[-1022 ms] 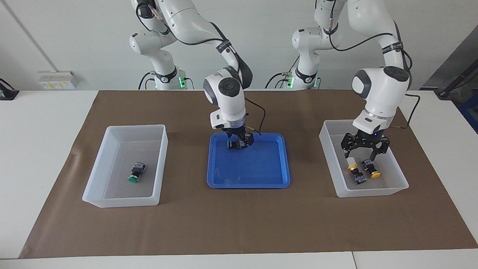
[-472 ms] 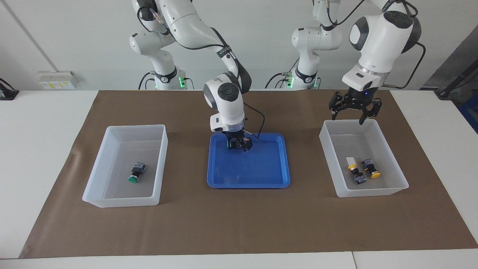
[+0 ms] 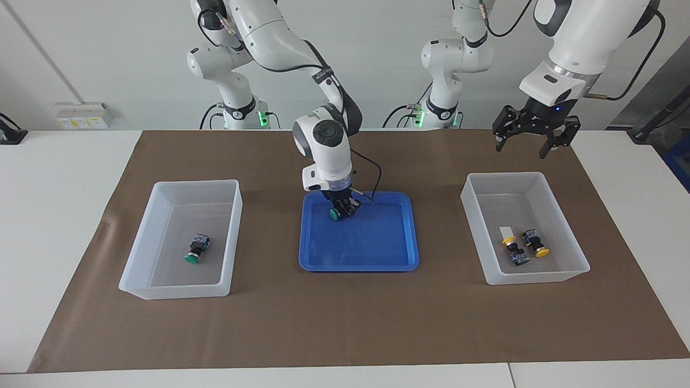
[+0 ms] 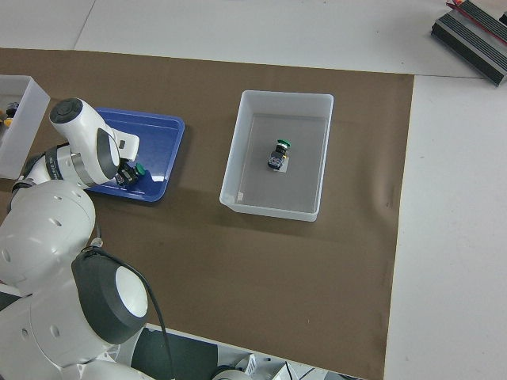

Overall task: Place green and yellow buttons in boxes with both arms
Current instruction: 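Carry the green button to the right box with the right gripper, then release the green button in the right box and withdraw the right gripper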

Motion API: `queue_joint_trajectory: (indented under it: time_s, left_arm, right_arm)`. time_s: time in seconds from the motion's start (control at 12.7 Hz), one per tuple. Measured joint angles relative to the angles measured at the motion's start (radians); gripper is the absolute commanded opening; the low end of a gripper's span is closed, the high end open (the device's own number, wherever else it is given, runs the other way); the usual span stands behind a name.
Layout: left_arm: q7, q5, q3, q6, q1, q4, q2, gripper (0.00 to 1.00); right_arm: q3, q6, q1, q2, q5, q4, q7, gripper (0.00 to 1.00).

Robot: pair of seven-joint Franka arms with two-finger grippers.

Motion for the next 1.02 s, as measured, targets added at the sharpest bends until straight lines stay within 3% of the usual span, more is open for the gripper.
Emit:
queue_joint_trajectory:
  time_s: [0.31,0.55,1.02]
  left_arm:
    - [-0.019,0.000,-0.002,-0.036,-0.001,-0.045,-0.029,1.00]
    - [-0.023,0.000,-0.001,-0.036,-0.001,-0.062,-0.049,1.00]
    - [-0.030,0.000,0.008,-0.074,0.012,-0.050,-0.051,1.00]
  right_arm:
    - [-0.012,-0.153,-0.079,-0.134,-0.037,0.016,-0.177,0.00]
    - [-0.017,-0.244,-0.207,-0.242,-0.107,0.017,-0.388,0.00]
    - [-0.022,-0.281,-0.489,-0.283,-0.111,0.003,-0.921,0.00]
